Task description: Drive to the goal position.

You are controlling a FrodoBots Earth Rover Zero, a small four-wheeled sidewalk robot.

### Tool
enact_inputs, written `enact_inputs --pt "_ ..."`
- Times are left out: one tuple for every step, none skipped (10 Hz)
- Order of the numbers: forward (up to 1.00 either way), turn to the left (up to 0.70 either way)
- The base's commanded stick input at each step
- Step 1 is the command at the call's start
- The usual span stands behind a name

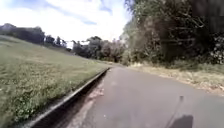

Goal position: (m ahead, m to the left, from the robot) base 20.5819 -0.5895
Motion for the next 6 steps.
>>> enact_inputs --pt "0.70 0.00" --pt "0.70 0.00" --pt "0.70 0.00" --pt "0.70 0.00" --pt "0.70 0.00" --pt "0.70 -0.01"
